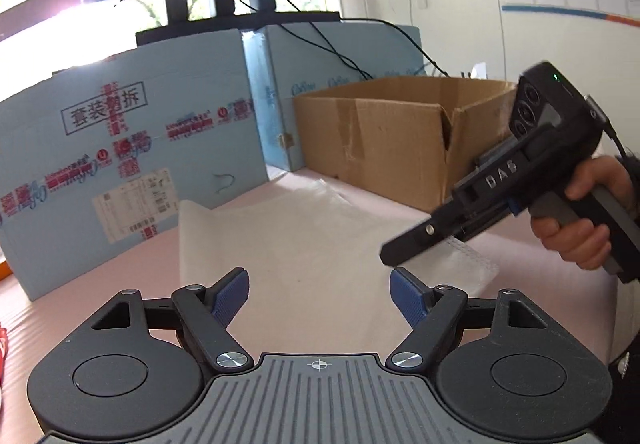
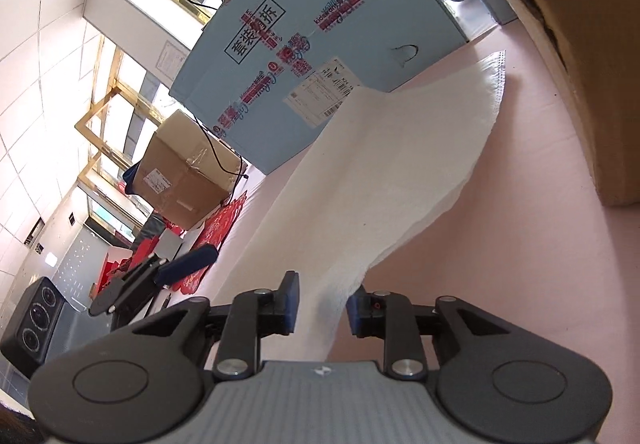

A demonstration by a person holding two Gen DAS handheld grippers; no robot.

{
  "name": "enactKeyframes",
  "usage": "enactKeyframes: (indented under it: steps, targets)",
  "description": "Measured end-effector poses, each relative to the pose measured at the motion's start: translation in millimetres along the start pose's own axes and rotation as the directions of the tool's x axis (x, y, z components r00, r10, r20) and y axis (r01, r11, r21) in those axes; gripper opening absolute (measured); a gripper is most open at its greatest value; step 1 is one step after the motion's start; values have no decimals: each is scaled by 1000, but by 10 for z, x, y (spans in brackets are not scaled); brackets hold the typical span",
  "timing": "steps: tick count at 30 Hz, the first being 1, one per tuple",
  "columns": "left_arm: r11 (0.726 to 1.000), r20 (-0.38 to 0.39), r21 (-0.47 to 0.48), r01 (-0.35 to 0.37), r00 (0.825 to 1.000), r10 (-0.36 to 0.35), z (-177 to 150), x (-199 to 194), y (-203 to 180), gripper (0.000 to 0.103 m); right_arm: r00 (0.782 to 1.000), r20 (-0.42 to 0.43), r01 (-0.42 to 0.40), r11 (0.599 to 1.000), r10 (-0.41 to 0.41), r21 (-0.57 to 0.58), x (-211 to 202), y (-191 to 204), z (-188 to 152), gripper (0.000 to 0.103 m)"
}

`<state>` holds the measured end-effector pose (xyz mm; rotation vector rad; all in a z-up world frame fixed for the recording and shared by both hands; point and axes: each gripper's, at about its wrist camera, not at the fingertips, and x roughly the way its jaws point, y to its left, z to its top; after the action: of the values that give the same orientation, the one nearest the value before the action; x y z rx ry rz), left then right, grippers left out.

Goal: Fold shopping bag

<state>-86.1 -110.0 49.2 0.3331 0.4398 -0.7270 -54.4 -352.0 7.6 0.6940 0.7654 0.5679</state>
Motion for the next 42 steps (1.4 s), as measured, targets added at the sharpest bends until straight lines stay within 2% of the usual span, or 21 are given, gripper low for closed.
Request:
enactKeyframes:
  steps: [1, 4, 7, 12, 19, 23, 27, 33, 42]
  targets:
    - [1000, -7, 8, 12, 1000, -12, -12, 16, -46, 79, 1000, 1, 2, 1000, -2, 4, -20, -12, -16, 40]
    - [996, -8, 43, 84, 996, -84, -45, 60, -226, 79, 1000, 9, 1, 1000, -1, 25, -55, -40, -68, 41]
    - [991, -12, 61, 122, 993, -121, -59, 88, -336, 79, 999, 29, -19, 999, 18, 36, -118, -40, -105, 41]
    - [989, -8, 64, 135, 991, -135, -64, 127, -407, 79, 996, 73, -52, 998, 49, 32, -231, 0, -123, 41]
    - [991, 7, 53, 123, 992, -123, -32, 102, -394, 79, 996, 74, -44, 999, 42, 26, -307, 33, -134, 41]
    - [989, -5, 62, 135, 991, -134, -53, 114, -429, 79, 996, 77, -48, 998, 45, 38, -345, 21, -164, 41]
    - [985, 6, 63, 159, 987, -159, -25, 120, -452, 79, 994, 77, -84, 995, 79, 59, -363, 4, -182, 41]
    - [983, 21, 48, 176, 984, -177, -6, 101, -441, 79, 995, 62, -85, 995, 83, 45, -379, 62, -179, 41]
    - [976, -22, 48, 213, 977, -212, -51, 211, -485, 79, 994, 57, -100, 989, 94, 113, -456, -3, -302, 42]
